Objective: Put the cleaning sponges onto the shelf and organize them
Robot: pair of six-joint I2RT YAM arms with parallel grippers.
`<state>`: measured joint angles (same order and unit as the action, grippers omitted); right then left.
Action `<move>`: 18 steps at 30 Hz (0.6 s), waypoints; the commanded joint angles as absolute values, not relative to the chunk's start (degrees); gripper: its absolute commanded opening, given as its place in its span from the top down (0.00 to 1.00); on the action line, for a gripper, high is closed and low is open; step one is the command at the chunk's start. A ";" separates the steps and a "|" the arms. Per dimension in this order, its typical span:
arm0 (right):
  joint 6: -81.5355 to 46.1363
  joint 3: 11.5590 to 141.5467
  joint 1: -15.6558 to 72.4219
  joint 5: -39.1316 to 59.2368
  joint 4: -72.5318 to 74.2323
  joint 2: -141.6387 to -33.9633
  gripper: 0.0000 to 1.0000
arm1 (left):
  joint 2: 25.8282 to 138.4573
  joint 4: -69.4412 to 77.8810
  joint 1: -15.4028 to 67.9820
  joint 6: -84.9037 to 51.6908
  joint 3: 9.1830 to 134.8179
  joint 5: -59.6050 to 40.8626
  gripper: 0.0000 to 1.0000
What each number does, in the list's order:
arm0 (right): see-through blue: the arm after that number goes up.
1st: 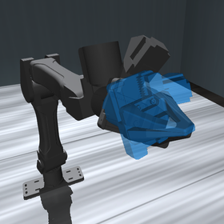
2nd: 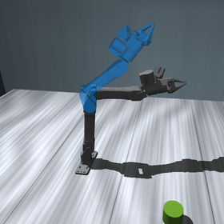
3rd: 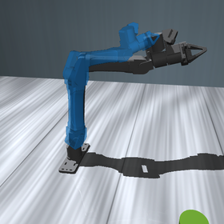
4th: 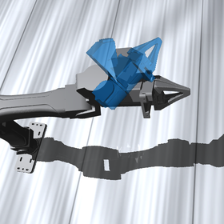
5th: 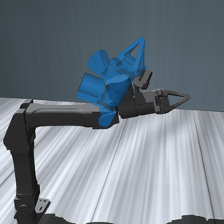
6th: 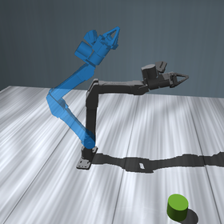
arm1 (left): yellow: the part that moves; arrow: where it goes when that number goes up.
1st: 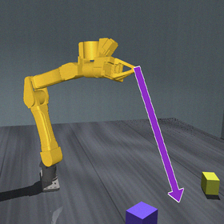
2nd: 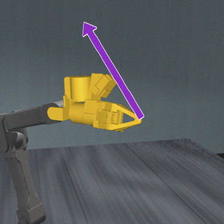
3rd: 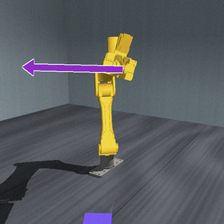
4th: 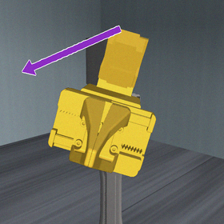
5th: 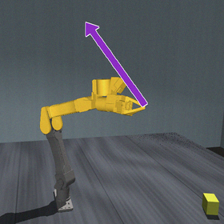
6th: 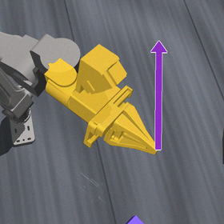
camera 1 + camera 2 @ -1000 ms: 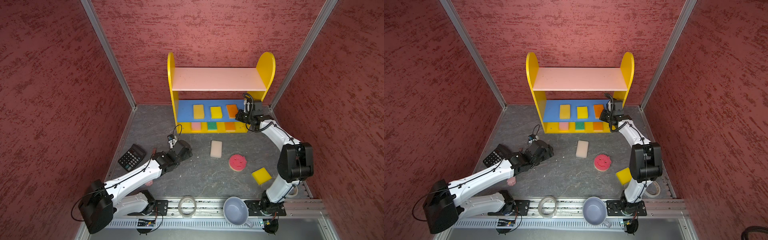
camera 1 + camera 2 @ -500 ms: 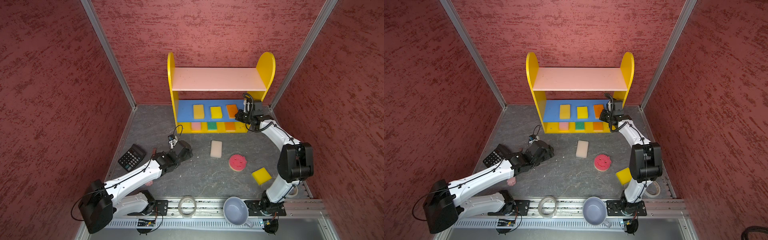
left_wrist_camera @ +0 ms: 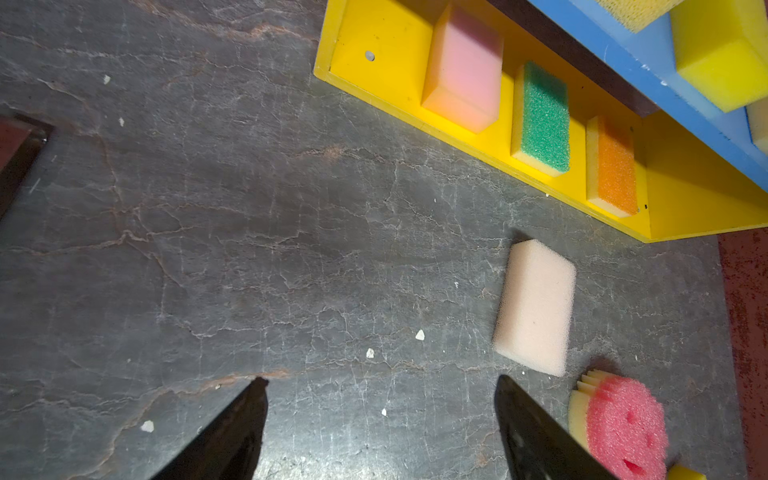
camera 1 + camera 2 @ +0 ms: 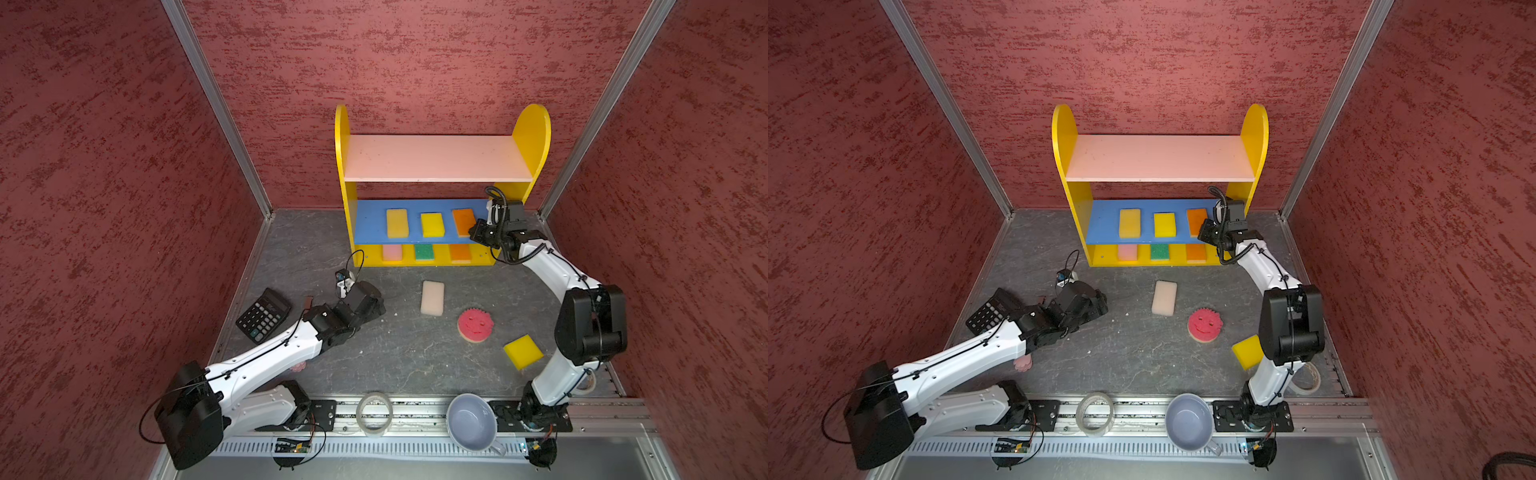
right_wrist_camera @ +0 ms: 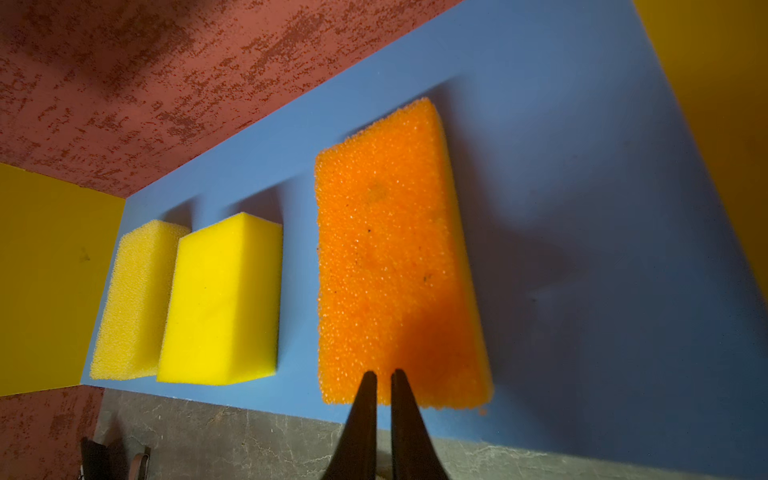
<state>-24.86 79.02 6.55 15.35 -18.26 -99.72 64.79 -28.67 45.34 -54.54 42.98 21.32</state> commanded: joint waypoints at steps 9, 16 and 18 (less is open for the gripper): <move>-26.09 81.49 7.06 16.57 -18.17 -98.65 0.88 | 64.43 -28.42 45.58 -53.77 44.56 21.91 0.15; -23.80 79.66 7.71 12.90 -22.44 -92.84 0.84 | 63.05 -28.14 45.60 -52.92 44.21 21.97 0.14; -23.31 76.90 7.99 10.88 -23.82 -89.75 0.81 | 62.53 -27.74 45.56 -52.42 43.87 21.91 0.14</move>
<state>-24.80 78.65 7.35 14.33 -20.95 -95.53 64.10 -28.62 45.34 -54.00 42.98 21.32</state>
